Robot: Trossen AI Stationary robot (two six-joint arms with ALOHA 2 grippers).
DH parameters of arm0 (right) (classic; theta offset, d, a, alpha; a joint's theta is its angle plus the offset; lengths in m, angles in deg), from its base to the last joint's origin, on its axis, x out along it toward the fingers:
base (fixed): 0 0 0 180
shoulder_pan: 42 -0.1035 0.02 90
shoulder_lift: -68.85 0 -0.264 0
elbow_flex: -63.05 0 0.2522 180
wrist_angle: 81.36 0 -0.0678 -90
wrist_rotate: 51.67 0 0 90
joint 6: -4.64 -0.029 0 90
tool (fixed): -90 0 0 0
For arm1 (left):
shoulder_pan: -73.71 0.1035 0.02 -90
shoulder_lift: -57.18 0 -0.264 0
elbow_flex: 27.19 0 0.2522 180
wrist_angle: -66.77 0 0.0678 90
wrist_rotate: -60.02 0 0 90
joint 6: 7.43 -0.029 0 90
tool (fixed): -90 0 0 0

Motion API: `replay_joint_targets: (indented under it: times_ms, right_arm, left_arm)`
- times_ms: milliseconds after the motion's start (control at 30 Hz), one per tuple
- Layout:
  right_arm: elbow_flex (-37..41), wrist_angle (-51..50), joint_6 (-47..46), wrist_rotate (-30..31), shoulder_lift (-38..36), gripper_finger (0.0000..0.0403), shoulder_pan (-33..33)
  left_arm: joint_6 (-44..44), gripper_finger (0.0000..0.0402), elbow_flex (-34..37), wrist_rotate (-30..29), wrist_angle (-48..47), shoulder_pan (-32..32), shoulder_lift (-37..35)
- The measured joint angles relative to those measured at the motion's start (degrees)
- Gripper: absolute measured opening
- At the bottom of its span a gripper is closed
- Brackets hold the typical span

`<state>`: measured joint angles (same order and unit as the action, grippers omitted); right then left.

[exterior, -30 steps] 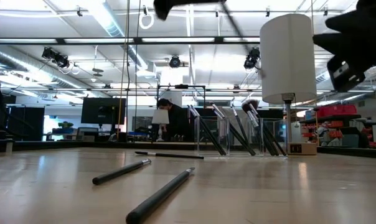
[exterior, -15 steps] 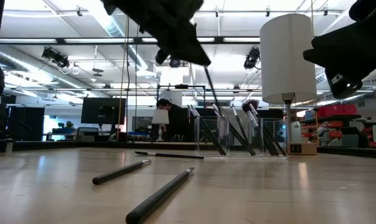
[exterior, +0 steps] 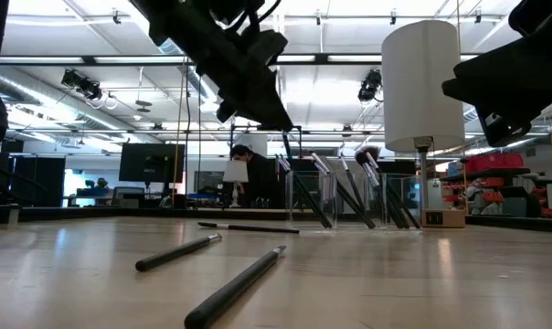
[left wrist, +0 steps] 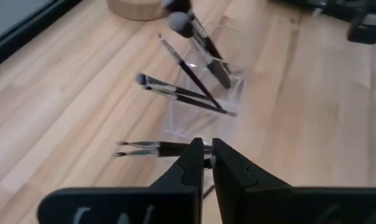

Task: Pick & Place Makeup Supplies
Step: Put the black makeup brush into the transparent organizer

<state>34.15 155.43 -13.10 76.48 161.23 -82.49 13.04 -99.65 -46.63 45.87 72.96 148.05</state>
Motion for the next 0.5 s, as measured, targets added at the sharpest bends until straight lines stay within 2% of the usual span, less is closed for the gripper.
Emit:
replay_joint_targets:
  times_ms: [167,500]
  right_arm:
    - [0.0,0.02,-0.02,0.02,0.0,0.0089,0.0]
    - [0.0,0.07,0.0,0.2,0.0,0.0089,0.02]
  left_arm:
    - [-0.09,0.0022,1.94,-1.64,3.3,0.43,0.0]
    - [2.54,0.0023,6.07,1.61,8.12,2.59,0.0]
